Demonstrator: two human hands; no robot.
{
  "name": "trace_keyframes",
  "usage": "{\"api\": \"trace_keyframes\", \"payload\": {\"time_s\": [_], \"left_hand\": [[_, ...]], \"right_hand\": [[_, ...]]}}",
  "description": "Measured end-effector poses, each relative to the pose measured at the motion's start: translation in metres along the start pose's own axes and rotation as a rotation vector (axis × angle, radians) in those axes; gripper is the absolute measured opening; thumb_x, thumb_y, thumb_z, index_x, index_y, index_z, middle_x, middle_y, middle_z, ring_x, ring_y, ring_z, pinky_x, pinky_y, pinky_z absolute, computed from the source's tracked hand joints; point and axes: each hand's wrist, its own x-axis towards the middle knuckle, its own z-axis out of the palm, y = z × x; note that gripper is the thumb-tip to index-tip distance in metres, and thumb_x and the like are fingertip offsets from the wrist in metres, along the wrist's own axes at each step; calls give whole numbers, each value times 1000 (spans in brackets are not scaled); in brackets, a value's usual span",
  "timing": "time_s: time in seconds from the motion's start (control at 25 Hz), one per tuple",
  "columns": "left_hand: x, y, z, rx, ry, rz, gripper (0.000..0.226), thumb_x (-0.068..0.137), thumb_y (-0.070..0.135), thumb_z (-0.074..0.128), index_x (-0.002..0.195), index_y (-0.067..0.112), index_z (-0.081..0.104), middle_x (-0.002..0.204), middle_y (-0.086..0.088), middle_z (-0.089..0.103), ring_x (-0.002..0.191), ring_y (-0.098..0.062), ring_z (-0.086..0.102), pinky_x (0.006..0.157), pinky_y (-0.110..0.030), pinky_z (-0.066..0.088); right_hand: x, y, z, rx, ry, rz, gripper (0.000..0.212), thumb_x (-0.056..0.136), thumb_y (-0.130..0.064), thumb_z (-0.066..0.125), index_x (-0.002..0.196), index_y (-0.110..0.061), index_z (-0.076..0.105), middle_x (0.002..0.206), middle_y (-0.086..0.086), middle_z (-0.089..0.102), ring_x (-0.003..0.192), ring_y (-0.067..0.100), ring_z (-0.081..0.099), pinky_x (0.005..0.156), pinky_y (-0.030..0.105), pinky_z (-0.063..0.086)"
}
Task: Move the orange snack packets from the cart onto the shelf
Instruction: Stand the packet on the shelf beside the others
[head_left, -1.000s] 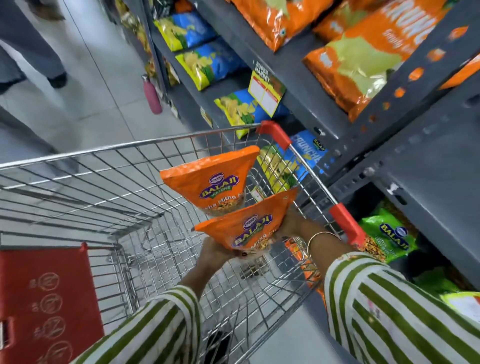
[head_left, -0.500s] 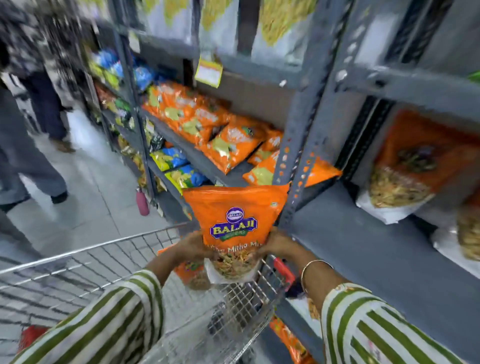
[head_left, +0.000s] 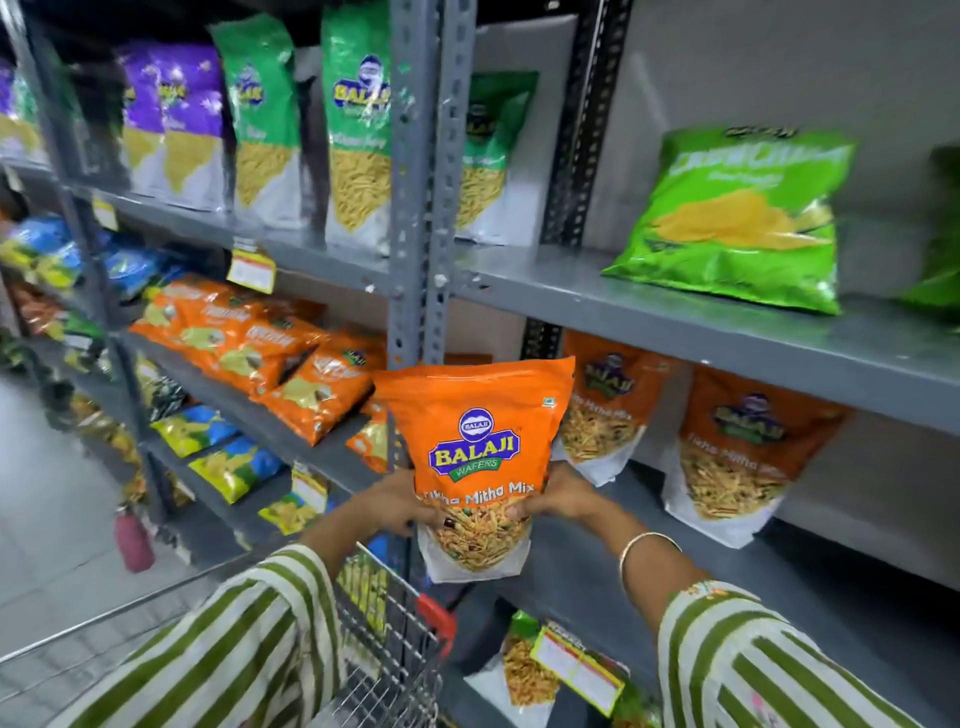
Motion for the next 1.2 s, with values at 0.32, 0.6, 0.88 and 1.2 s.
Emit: {"api": "trace_keyframes", "payload": {"time_s": [0.32,0.6,0.88,1.2], "left_hand": [[92,9,35,-174,-118,-134,53,80,5,65,129,9,44,121,-12,55,116,-27,50,100,-47,43],[127,21,38,-179,-159,-119,55,80,3,65,129,12,44,137,-12,50,127,-31,45,104,-53,41],[119,23,40,-206,-132,-125,68,77,6,69,136,15,35,143,-10,44,132,-31,39,108,-53,37],[42,10,15,-47,-258,-308,10,90,16,52,87,7,54,94,-14,61,87,-26,61,81,-43,54]], "right_hand": [[27,56,-37,246,215,19,54,68,6,73,119,2,56,127,23,59,117,35,56,103,50,44],[38,78,-38,377,332,30,55,68,4,73,120,2,55,124,22,61,112,32,58,97,46,48],[30,70,-38,339,272,73,56,74,-5,72,125,-5,50,128,13,58,120,30,53,105,48,42],[25,31,-13,-187,-406,653,23,88,-24,56,81,-3,54,79,14,60,53,16,68,51,24,58]]}}
